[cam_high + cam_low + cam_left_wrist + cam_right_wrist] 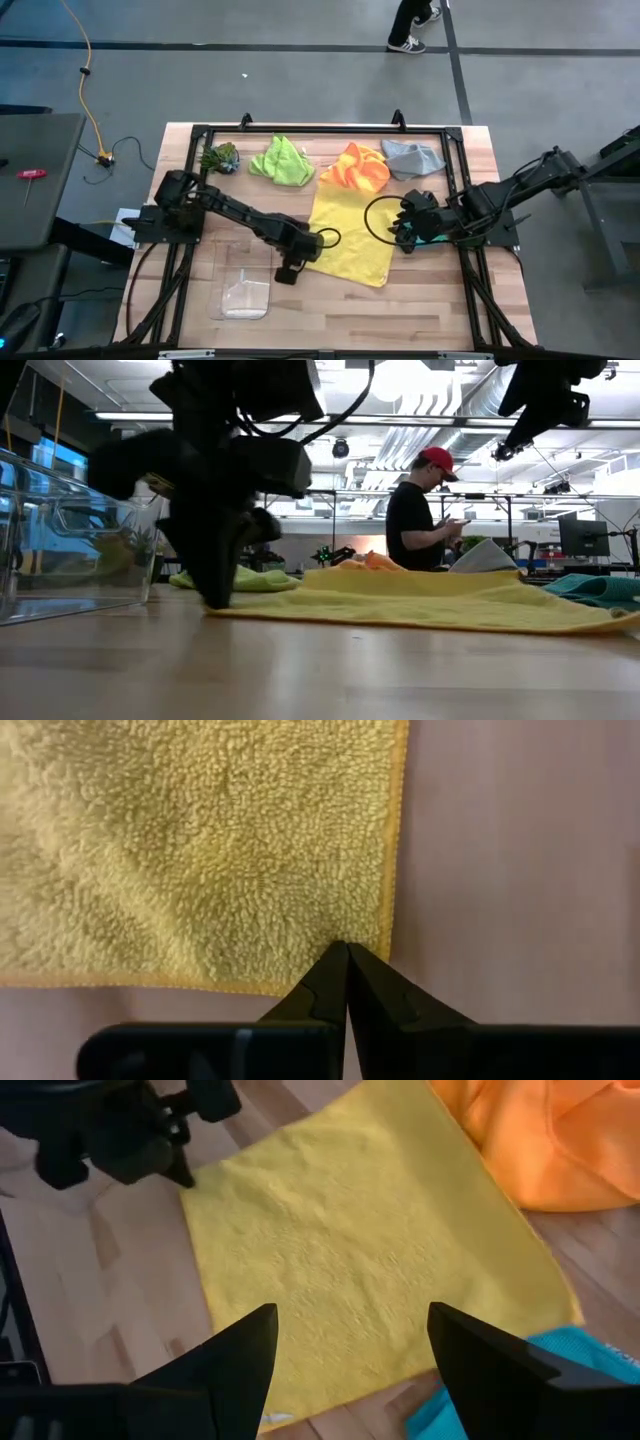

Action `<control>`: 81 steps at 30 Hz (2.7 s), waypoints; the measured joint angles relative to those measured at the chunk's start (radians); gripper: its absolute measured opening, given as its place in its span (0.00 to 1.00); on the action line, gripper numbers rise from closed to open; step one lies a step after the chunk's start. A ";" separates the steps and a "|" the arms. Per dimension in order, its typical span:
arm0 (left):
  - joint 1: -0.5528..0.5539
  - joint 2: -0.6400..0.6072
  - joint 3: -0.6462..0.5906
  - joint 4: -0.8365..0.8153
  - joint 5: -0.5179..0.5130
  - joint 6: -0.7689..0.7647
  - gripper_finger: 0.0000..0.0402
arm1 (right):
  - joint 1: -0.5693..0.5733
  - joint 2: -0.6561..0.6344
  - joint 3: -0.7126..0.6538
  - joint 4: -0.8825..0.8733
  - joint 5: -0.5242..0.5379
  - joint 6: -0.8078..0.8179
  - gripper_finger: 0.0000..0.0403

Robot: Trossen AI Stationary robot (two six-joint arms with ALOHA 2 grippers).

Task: Fold microfiber towels
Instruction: Fold the yellow towel

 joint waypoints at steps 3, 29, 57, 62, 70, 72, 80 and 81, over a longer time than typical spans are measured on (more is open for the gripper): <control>-0.035 0.000 -0.001 0.012 0.017 -0.072 0.00 | -0.004 0.021 0.000 0.002 -0.005 0.008 0.63; -0.095 -0.074 0.009 0.069 -0.015 -0.247 0.00 | -0.054 0.090 0.000 0.034 -0.037 -0.161 0.62; 0.551 -0.212 -0.124 -0.022 -0.034 -0.138 0.50 | -0.425 0.083 0.000 0.079 -0.161 -0.284 0.62; 0.561 -0.134 -0.123 -0.004 0.084 -0.182 0.53 | -0.431 0.083 0.000 0.084 -0.159 -0.284 0.62; 0.549 -0.119 -0.122 -0.053 0.057 -0.230 0.52 | -0.431 0.083 0.000 0.084 -0.158 -0.292 0.62; 0.549 -0.119 -0.122 -0.074 0.081 -0.245 0.52 | -0.431 0.083 0.000 0.084 -0.158 -0.292 0.62; 0.511 -0.108 -0.120 -0.063 0.130 -0.272 0.52 | -0.431 0.083 0.000 0.084 -0.131 -0.313 0.62; 0.507 -0.107 -0.120 -0.059 0.125 -0.281 0.52 | -0.431 0.083 0.000 0.084 -0.131 -0.310 0.62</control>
